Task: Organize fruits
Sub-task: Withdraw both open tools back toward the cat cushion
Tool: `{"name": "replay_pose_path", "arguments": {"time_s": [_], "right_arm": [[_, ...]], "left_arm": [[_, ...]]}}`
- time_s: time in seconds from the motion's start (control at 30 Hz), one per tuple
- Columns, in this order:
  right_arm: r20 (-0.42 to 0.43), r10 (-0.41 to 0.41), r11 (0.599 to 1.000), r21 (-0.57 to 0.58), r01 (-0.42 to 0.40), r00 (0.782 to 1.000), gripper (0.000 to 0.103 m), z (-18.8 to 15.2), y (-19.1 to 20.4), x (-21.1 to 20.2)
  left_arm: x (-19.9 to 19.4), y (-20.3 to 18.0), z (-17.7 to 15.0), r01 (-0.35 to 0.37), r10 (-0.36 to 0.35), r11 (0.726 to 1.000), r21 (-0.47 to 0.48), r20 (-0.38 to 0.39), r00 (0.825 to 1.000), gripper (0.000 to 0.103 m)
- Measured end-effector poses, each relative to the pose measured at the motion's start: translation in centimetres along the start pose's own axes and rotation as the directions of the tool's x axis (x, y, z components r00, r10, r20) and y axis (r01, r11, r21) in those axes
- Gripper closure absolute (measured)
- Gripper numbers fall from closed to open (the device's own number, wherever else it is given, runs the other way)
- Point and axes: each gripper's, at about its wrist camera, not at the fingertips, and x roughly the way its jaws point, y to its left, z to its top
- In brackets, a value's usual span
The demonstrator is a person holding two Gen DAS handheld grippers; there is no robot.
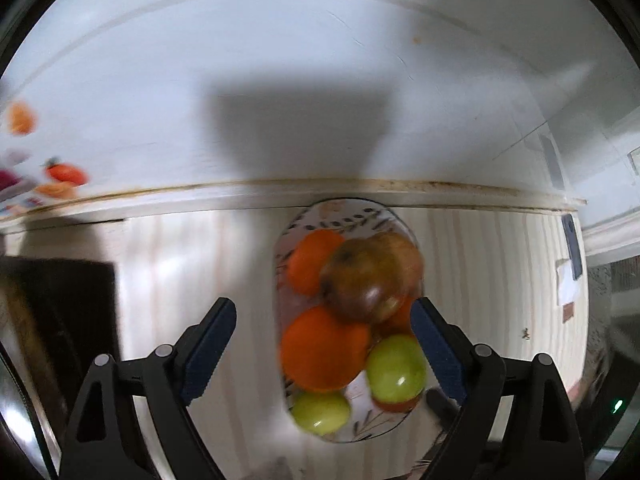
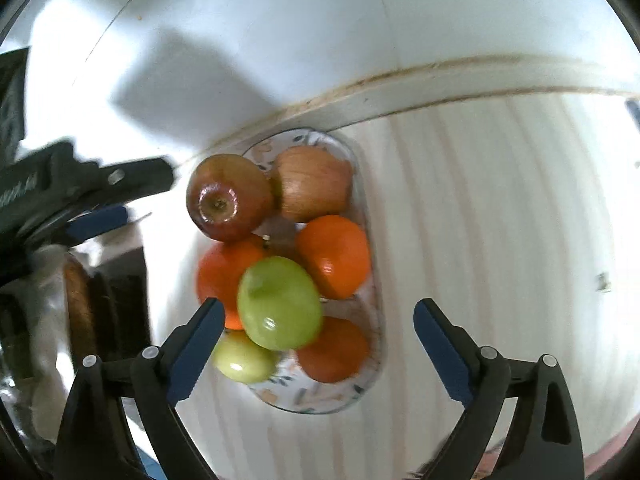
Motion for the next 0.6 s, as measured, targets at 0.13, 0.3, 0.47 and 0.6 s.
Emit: {"name": "replay_pose_path", "arguments": {"time_s": [0.13,0.3,0.47,0.6], "right_arm": [[0.046,-0.075,0.995,-0.056,0.077,0.996,0.006,-1.4,0.4,-2.1],[0.091,-0.122,0.987,-0.090,0.130,0.988,0.006,-3.6,0.9,-5.2],[0.141,-0.124,0.985,-0.102,0.139,0.982,0.006,-6.5,1.6,-8.4],[0.207,-0.128,0.981,-0.115,0.154,0.970,0.006,-9.2,1.8,-12.0]], "left_arm": [[-2.6,1.2,-3.5,-0.071,0.072,0.997,-0.011,0.078,0.994,0.014],[-5.2,1.8,-8.4,-0.123,0.124,0.992,-0.015,0.142,0.982,0.014],[-8.1,1.9,-12.4,-0.138,0.137,0.990,-0.009,0.187,0.973,0.014],[-10.4,1.6,-15.2,-0.133,0.131,0.991,-0.007,0.232,0.964,0.014]]}}
